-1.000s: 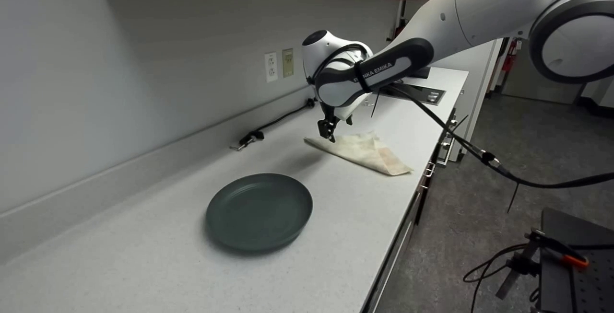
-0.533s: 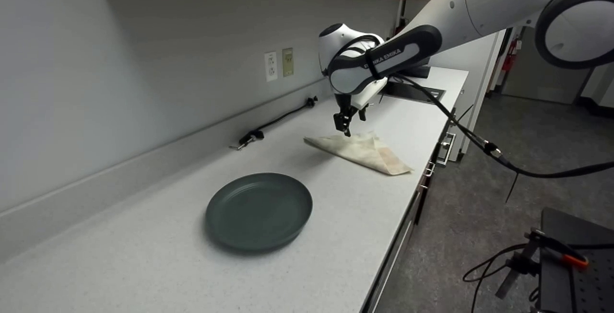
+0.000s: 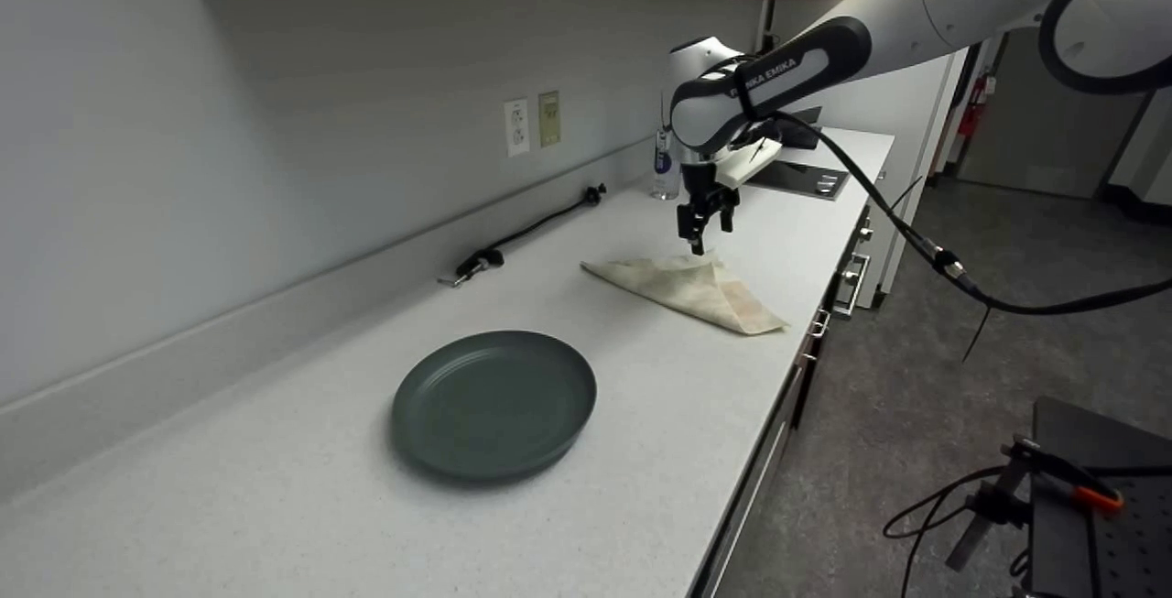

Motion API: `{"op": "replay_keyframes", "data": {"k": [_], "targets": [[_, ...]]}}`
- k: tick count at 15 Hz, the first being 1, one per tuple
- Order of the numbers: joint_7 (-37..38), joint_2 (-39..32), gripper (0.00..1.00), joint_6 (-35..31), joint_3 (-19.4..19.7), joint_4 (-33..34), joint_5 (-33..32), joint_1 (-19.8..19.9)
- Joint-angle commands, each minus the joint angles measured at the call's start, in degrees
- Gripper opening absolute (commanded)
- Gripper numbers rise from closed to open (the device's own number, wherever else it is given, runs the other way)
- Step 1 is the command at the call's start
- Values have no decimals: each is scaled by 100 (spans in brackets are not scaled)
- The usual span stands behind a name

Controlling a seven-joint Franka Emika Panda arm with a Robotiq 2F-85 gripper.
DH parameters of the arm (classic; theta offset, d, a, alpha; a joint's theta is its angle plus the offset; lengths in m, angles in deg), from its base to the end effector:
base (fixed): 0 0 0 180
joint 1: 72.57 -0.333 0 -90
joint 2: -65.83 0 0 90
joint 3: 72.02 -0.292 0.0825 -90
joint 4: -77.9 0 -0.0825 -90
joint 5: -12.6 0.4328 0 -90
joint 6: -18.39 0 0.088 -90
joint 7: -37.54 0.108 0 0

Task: Unfold the cloth on the countertop

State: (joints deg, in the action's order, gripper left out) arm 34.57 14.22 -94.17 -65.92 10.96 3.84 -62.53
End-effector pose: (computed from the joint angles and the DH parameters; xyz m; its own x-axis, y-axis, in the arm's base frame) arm 0.7491 -0.2061 0.2028 0.9828 -0.1393 -0.1211 -0.1118 -0.9713 0.2098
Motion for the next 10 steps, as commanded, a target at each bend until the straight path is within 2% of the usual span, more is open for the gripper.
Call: {"op": "replay_keyframes", "data": {"k": [1, 4, 10], "targets": [[-716, 132, 100, -43, -340, -241, 555, 401], [-1024, -8, 100, 97, -423, -105, 781, 539], [-787, -333, 100, 48, -318, 80, 797, 496]]}}
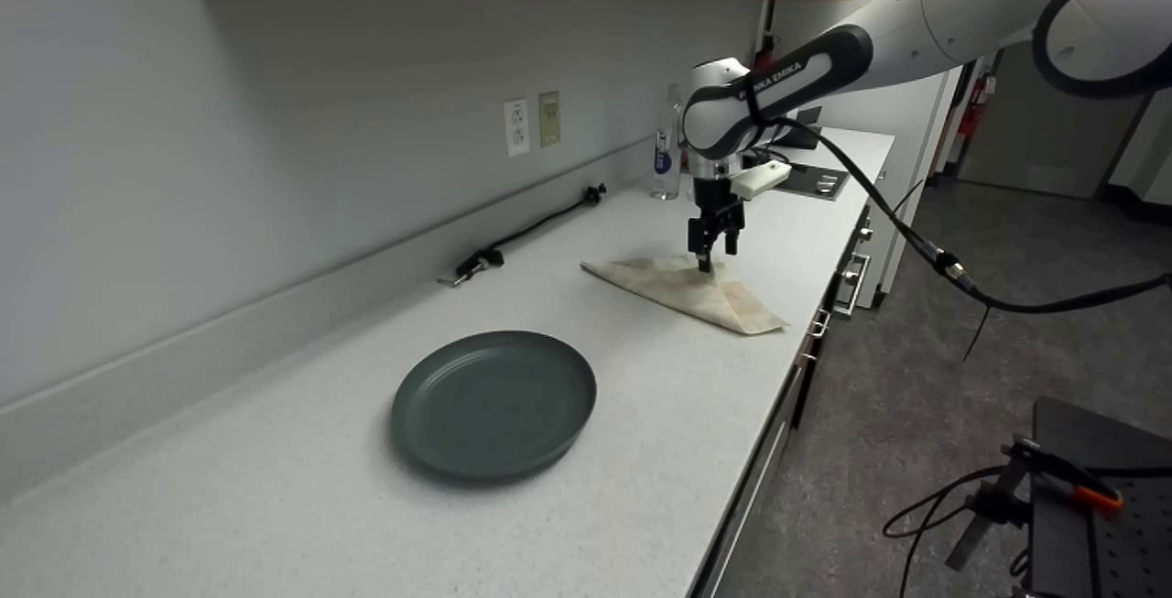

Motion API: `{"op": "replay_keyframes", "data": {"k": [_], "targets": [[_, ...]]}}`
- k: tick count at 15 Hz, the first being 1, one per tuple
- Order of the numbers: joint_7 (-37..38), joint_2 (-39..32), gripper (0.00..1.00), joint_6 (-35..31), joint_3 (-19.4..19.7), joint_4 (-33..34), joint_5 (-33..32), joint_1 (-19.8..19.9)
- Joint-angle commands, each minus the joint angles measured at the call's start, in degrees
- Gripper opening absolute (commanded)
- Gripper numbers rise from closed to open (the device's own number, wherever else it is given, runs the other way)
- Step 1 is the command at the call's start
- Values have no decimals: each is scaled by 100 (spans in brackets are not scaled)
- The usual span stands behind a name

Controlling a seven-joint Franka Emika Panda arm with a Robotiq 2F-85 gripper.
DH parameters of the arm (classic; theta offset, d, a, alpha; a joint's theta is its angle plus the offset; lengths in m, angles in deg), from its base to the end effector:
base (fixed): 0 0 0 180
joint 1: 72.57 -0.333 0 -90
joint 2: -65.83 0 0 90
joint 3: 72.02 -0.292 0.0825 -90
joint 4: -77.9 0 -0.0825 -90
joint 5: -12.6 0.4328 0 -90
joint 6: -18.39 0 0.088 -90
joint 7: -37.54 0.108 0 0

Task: Unfold the cloth on the countertop

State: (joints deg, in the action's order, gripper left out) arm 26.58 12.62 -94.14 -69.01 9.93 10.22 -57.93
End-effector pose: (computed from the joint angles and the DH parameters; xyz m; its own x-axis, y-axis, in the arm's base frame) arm 0.7330 -0.2264 0.1691 0.9832 -0.0828 -0.1626 -0.0760 -0.9960 0.0475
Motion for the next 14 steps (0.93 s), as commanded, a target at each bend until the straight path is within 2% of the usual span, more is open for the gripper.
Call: {"op": "replay_keyframes", "data": {"k": [1, 14], "targets": [[28, -231, 100, 60, -28, 235, 198, 52], [-92, -817, 100, 373, -171, 1152, 406, 102]]}}
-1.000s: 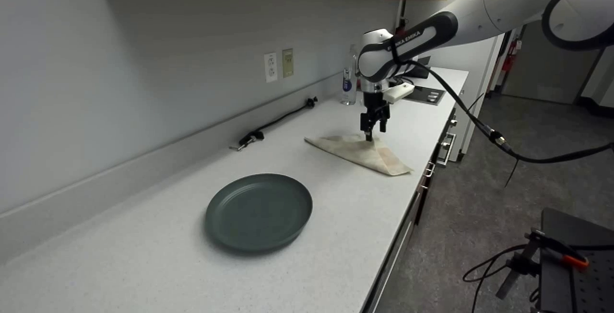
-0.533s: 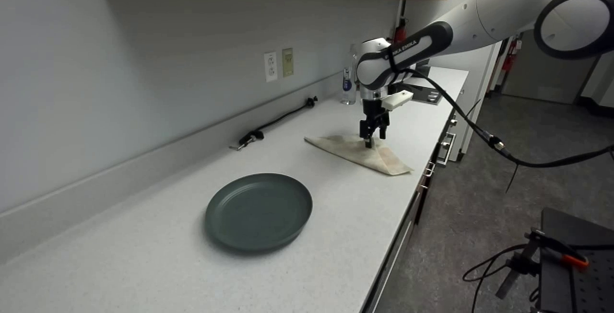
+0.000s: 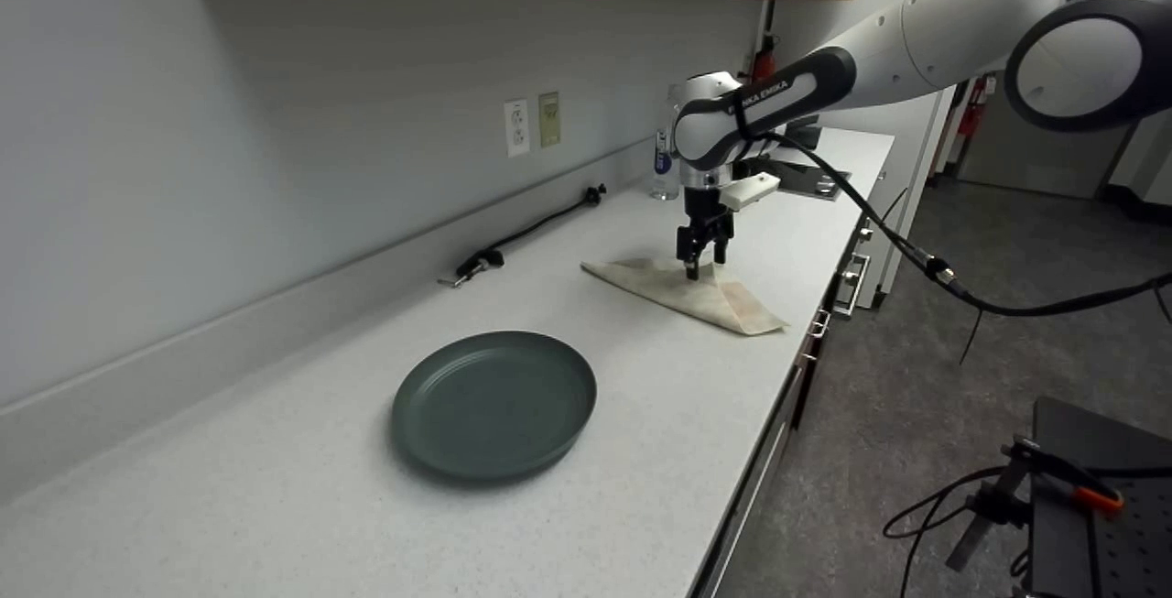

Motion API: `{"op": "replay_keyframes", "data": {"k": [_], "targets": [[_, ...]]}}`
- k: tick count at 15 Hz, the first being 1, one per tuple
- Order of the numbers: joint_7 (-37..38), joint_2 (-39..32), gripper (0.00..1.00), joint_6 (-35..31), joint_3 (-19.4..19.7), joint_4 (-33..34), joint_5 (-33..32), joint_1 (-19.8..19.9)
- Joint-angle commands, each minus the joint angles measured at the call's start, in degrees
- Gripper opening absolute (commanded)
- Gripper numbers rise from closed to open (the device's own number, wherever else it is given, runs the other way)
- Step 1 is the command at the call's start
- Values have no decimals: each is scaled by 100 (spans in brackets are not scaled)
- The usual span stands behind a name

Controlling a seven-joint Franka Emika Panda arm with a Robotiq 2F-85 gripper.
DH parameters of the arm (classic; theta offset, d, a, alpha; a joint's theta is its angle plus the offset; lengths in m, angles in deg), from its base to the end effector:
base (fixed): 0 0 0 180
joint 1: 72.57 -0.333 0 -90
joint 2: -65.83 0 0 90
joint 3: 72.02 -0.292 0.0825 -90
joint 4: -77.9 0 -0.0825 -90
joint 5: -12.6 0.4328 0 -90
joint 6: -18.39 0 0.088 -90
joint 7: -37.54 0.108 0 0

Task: Unfold the cloth on the countertop

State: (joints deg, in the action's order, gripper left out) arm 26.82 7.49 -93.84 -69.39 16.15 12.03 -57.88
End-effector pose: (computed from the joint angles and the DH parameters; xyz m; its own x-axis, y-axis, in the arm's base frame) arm 0.7475 -0.2234 0.1520 0.9854 -0.0921 -0.1428 -0.0900 -0.9957 0.0215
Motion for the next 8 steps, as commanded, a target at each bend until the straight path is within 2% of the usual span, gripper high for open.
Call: {"op": "replay_keyframes", "data": {"k": [1, 3, 4, 5, 6, 8], "targets": [[-117, -355, 100, 377, -150, 584, 252, 97], [-113, -444, 99, 458, -175, 697, 304, 99], [-112, -481, 94, 489, -183, 746, 319, 101], [-98, -511, 75, 524, -178, 803, 326, 104], [-90, -540, 71, 546, -174, 848, 329, 106], [-71, -580, 53, 561, -160, 916, 320, 106]]}}
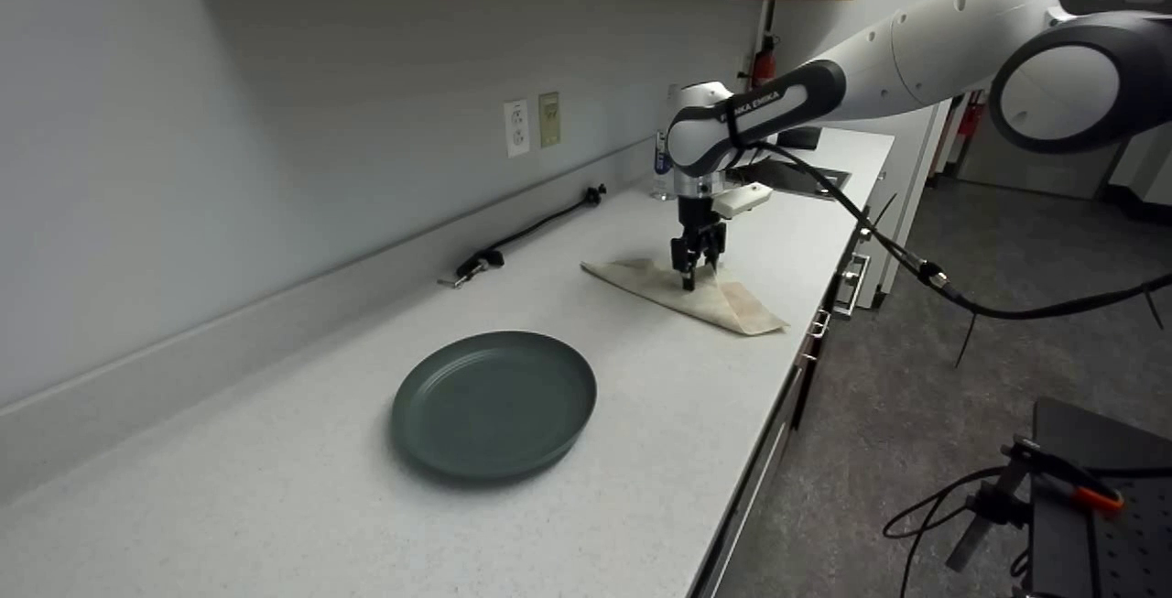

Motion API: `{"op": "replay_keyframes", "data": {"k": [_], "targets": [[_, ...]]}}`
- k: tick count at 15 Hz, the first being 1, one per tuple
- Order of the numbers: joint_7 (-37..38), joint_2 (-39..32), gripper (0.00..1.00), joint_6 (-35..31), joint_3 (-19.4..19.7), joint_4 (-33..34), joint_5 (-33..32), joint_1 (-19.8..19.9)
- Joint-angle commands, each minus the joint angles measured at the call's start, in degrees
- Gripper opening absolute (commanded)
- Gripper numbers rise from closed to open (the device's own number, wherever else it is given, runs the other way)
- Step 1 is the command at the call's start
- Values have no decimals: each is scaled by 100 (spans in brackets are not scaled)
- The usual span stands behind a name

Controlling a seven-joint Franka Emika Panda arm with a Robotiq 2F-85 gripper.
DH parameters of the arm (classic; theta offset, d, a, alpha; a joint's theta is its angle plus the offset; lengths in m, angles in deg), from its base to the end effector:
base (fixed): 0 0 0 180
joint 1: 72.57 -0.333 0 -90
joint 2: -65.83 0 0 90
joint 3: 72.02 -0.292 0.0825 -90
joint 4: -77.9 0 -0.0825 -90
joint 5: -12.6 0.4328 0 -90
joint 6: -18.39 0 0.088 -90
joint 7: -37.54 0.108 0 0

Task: Unfold the cloth on the countertop

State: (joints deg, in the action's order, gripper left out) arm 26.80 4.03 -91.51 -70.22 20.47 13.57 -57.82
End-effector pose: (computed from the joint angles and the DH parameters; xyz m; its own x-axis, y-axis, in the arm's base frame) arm 0.7537 -0.2148 0.1383 0.9827 -0.0914 -0.1613 -0.0954 -0.9953 -0.0175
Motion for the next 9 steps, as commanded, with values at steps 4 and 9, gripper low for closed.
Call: {"op": "replay_keyframes", "data": {"k": [4, 9], "targets": [[5, -268, 23, 429, -21, 581, 103, 63], [86, -207, 36, 496, 61, 534, 4, -20]]}}
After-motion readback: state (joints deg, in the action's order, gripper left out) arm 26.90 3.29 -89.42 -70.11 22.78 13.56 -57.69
